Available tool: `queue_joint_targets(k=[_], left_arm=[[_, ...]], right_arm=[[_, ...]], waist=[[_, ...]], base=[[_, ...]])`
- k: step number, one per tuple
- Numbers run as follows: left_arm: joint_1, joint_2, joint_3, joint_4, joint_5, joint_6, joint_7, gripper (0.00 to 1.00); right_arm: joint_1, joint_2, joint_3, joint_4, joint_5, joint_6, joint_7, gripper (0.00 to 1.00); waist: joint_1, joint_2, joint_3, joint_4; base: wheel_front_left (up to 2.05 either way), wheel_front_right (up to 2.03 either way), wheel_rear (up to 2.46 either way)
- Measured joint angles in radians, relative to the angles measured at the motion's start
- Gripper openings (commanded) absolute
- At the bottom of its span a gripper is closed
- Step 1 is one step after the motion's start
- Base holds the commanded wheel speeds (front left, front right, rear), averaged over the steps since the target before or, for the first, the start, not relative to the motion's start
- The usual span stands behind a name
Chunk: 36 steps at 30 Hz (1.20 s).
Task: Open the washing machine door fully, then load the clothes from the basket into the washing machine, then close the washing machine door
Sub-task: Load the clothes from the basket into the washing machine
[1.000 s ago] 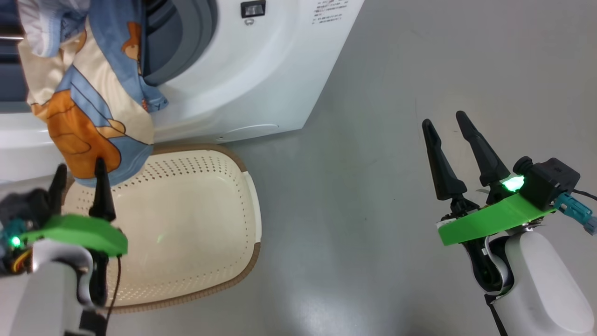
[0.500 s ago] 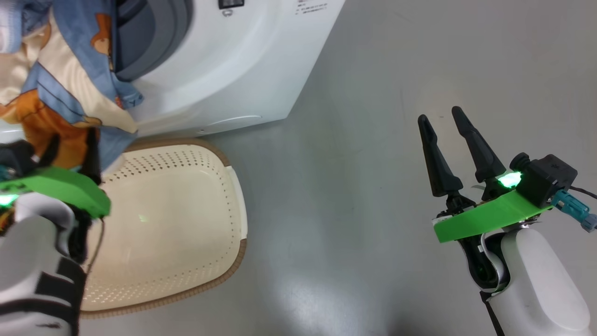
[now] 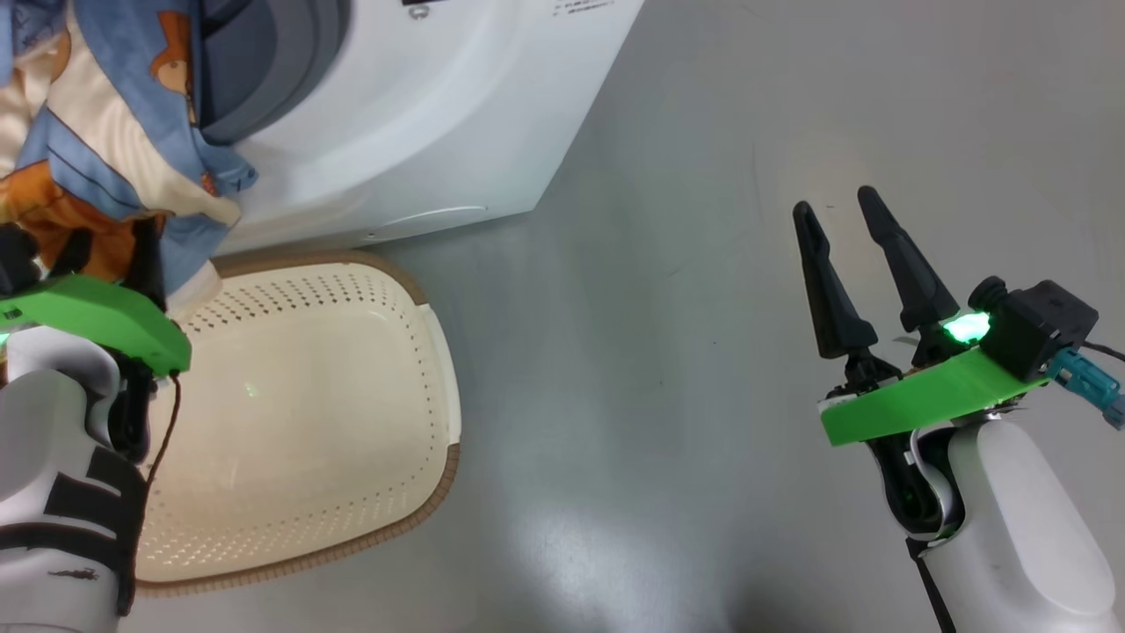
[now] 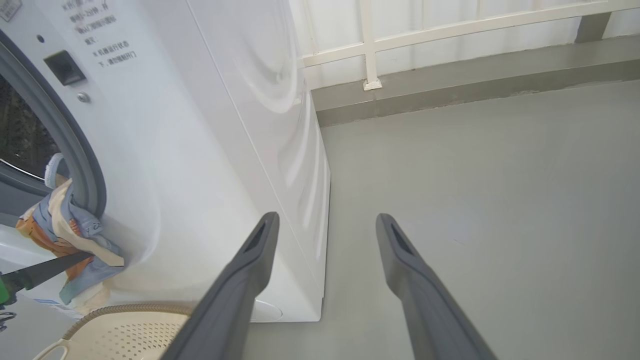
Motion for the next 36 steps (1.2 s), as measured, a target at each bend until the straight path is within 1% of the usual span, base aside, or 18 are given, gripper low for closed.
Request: queue_joint_targets(k=[7, 12, 15, 21, 28, 32, 34, 36], left_arm=[[0.014, 0.0, -0.031, -0.053, -0.025, 0.0, 0.0, 0.0], [0.07, 0.001, -0.063, -0.152, -0.025, 0.0, -0.002, 0.0], [0.116, 0.006, -0.065, -0.227, -0.021, 0.0, -0.004, 0.0], [0.208, 0.011, -0.015, -0.408, 0.014, 0.0, -0.004, 0.0], [0.295, -0.006, 0.037, -0.632, 0.044, 0.0, -0.004, 0.0], [0.298, -0.008, 0.038, -0.68, 0.046, 0.0, -0.004, 0.0], [0.291, -0.007, 0.037, -0.687, 0.046, 0.001, 0.01, 0.0], [0.244, 0.003, 0.039, -0.68, 0.046, 0.012, 0.051, 0.0]], right_arm=[[-0.001, 0.0, 0.0, 0.002, 0.0, 0.0, 0.0, 1.0], [0.001, 0.0, -0.005, 0.003, 0.0, 0.0, 0.0, 1.0], [0.003, -0.001, -0.009, 0.006, 0.0, 0.0, 0.0, 1.0], [0.007, 0.0, -0.014, 0.007, 0.0, 0.0, 0.0, 1.0], [0.027, 0.001, -0.014, 0.007, 0.0, 0.0, 0.0, 1.0], [0.027, 0.002, -0.013, 0.007, 0.002, 0.0, 0.0, 1.0], [0.027, 0.003, -0.012, 0.007, 0.004, 0.0, 0.0, 1.0], [0.026, 0.011, -0.008, 0.004, 0.006, 0.0, 0.0, 1.0]], waist=[[0.0, 0.0, -0.011, 0.012], [0.0, 0.0, -0.021, 0.024], [-0.0001, 0.0, -0.028, 0.034], [0.0, 0.0, -0.042, 0.053], [0.0, 0.0, -0.051, 0.063], [0.0, 0.0, -0.049, 0.06], [0.0, 0.0, -0.046, 0.057], [0.0, 0.0, -0.037, 0.046]], base=[[0.0, 0.0, 0.0], [0.0, 0.0, 0.0], [0.0, 0.0, 0.0], [0.0, 0.0, 0.0], [0.0, 0.0, 0.0], [0.0, 0.0, 0.0], [0.0, 0.0, 0.0], [0.0, 0.0, 0.0]])
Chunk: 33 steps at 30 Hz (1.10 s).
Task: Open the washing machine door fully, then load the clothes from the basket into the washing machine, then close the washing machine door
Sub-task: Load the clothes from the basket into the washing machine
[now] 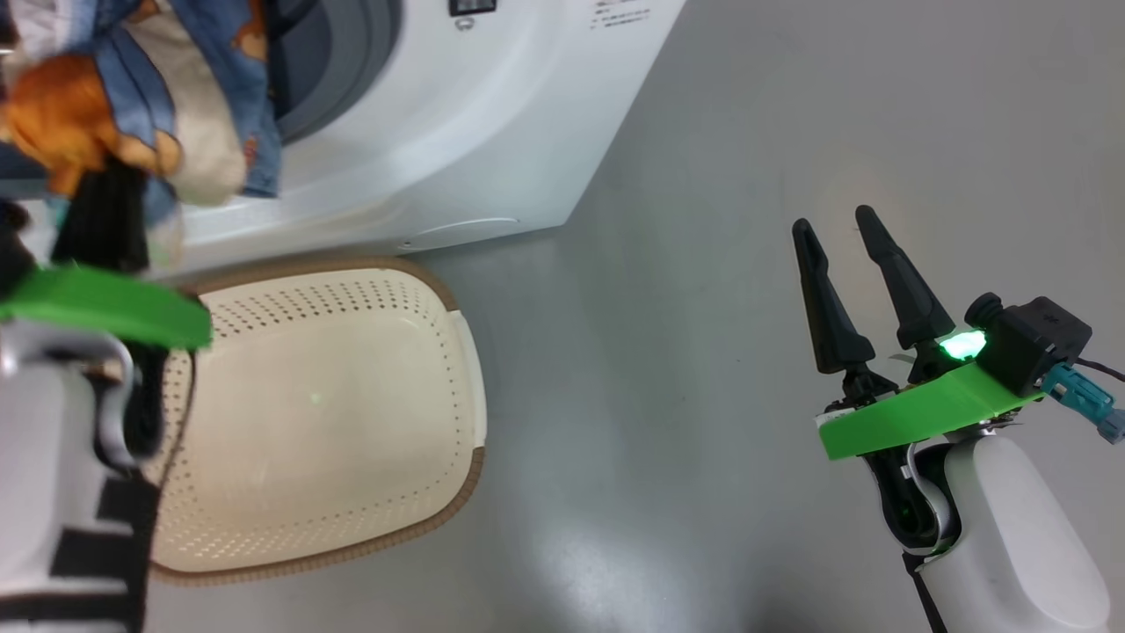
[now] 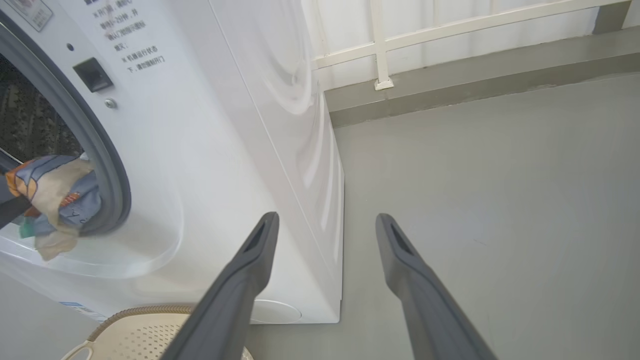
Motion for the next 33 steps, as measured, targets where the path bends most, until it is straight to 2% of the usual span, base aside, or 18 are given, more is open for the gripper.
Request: queue_joint_targets(k=[5, 18, 27, 28, 29, 33], left_arm=[[-0.126, 0.013, 0.002, 0.058, 0.0, 0.009, 0.044, 0.0], [-0.512, 0.08, 0.028, 0.46, 0.005, 0.043, 0.097, 0.0], [-0.697, 0.148, 0.016, 0.642, 0.035, 0.06, 0.132, 0.0], [-0.71, 0.148, 0.011, 0.661, 0.037, 0.061, 0.144, 0.2], [-0.72, 0.148, 0.005, 0.681, 0.037, 0.061, 0.16, 1.0], [-0.739, 0.146, -0.009, 0.727, 0.043, 0.061, 0.168, 1.0]], right_arm=[[-0.001, 0.002, -0.001, -0.001, 0.0, 0.0, 0.0, 1.0], [-0.012, 0.02, 0.002, -0.009, 0.0, 0.0, 0.0, 1.0], [-0.012, 0.036, -0.001, -0.015, 0.0, 0.0, 0.0, 1.0], [-0.012, 0.036, -0.002, -0.015, 0.0, 0.0, 0.0, 1.0], [-0.012, 0.037, -0.002, -0.015, 0.0, 0.0, 0.0, 1.0], [-0.012, 0.041, -0.001, -0.014, 0.0, 0.0, 0.0, 1.0]], waist=[[0.0, 0.0, 0.015, -0.022], [0.0, 0.0001, 0.079, -0.115], [0.0, 0.0, 0.125, -0.162], [0.0, 0.0, 0.128, -0.164], [0.0, 0.0, 0.131, -0.164], [0.0, 0.0, 0.131, -0.158]], base=[[0.0, 0.0, 0.0], [0.0, 0.0, 0.0], [0.0, 0.0, 0.0], [0.0, 0.0, 0.0], [0.0, 0.0, 0.0], [0.0, 0.0, 0.0]])
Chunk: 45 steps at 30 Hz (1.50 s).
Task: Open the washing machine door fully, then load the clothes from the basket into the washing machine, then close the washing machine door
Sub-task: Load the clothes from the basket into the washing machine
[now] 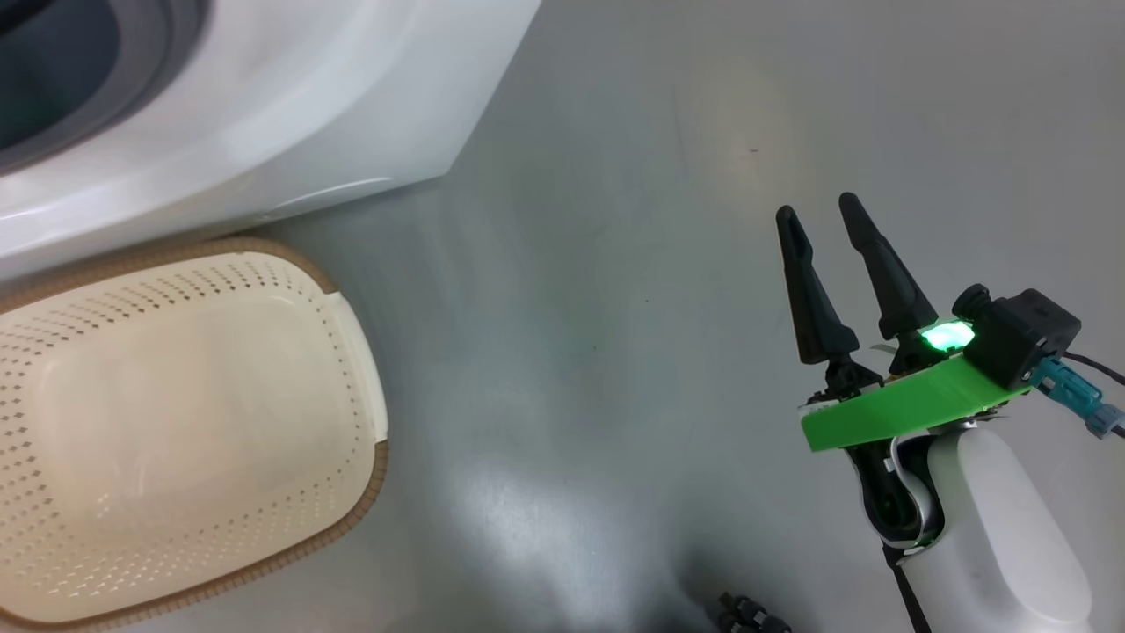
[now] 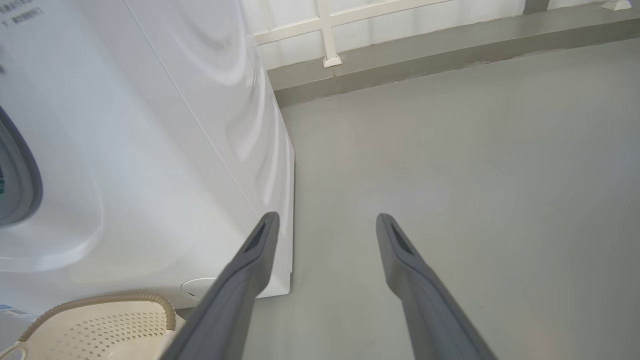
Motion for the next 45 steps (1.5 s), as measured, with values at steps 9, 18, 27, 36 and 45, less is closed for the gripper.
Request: queue_joint_targets(k=[9, 18, 27, 36, 45], left_arm=[[-0.004, -0.027, -0.033, 0.06, 0.017, -0.011, -0.097, 1.0], [0.102, -0.074, -0.048, 0.083, 0.006, -0.036, -0.197, 1.0], [0.247, -0.085, -0.048, -0.021, 0.001, -0.044, -0.219, 1.0], [0.483, -0.098, -0.016, -0.283, 0.001, -0.043, -0.223, 1.0], [0.748, -0.136, -0.007, -0.525, -0.001, -0.034, -0.222, 1.0]], right_arm=[[-0.014, -0.004, -0.001, 0.007, 0.0, 0.0, 0.0, 1.0], [-0.011, -0.012, 0.003, 0.026, 0.0, 0.0, 0.0, 1.0], [0.003, -0.028, 0.004, 0.033, 0.0, 0.0, 0.0, 1.0], [0.018, -0.04, 0.004, 0.042, 0.0, 0.0, 0.0, 1.0], [0.052, -0.057, 0.005, 0.057, 0.0, 0.0, 0.0, 1.0]], waist=[[0.0, 0.0, -0.034, 0.025], [0.0, 0.0, -0.101, 0.065], [0.0001, 0.0, -0.171, 0.102], [0.0001, 0.0, -0.238, 0.133], [0.0, 0.0, -0.316, 0.163]], base=[[0.0, 0.0, 0.0], [0.0, 0.0, 0.0], [0.0, 0.0, 0.0], [0.0, 0.0, 0.0], [0.0, 0.0, 0.0]])
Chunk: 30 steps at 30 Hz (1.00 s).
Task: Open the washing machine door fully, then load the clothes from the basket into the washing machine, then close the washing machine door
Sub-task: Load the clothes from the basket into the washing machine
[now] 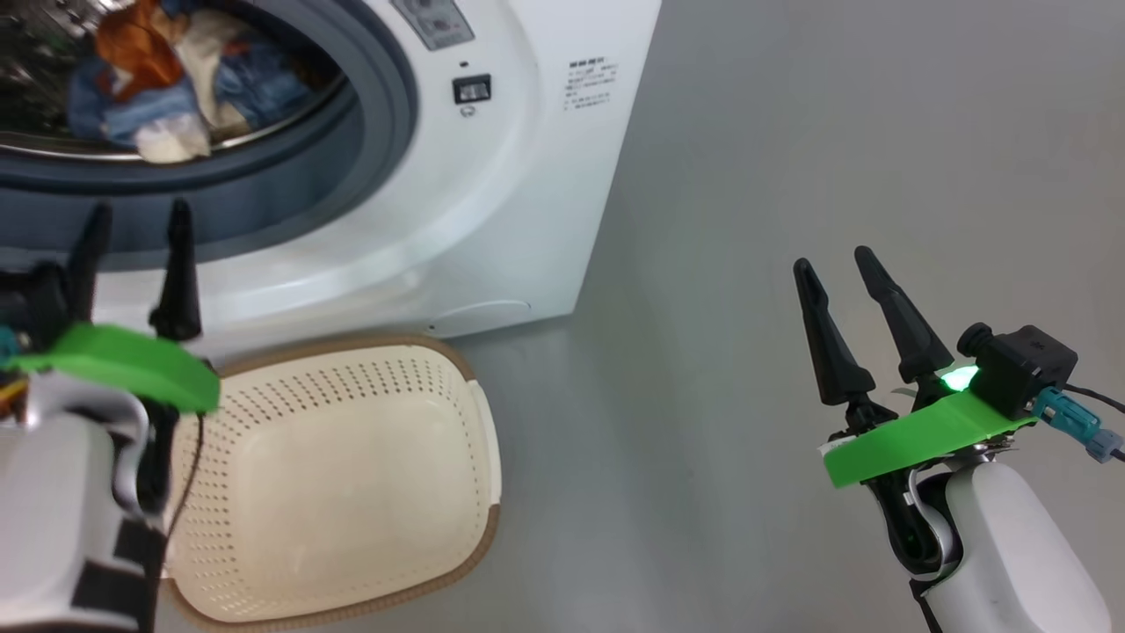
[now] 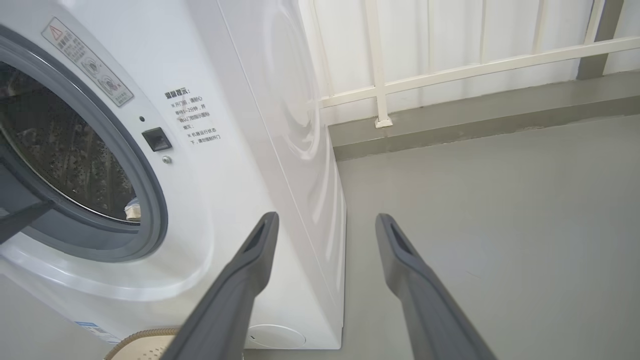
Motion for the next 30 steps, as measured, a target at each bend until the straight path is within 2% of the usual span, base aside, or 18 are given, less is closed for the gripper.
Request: queue_joint_targets(k=[17, 30], left_arm=[[0.382, -0.038, 0.026, -0.301, -0.007, 0.052, 0.0, 1.0], [0.549, -0.06, 0.047, -0.412, 0.018, 0.087, 0.0, 1.0]], right_arm=[[0.081, -0.02, 0.016, 0.024, 0.001, 0.0, 0.0, 1.0], [0.129, -0.037, 0.029, 0.035, 0.002, 0.0, 0.0, 1.0]], waist=[[0.0, 0.0, -0.17, 0.05], [0.0, 0.0, -0.273, 0.072]], base=[[0.0, 0.0, 0.0], [0.0, 0.0, 0.0]])
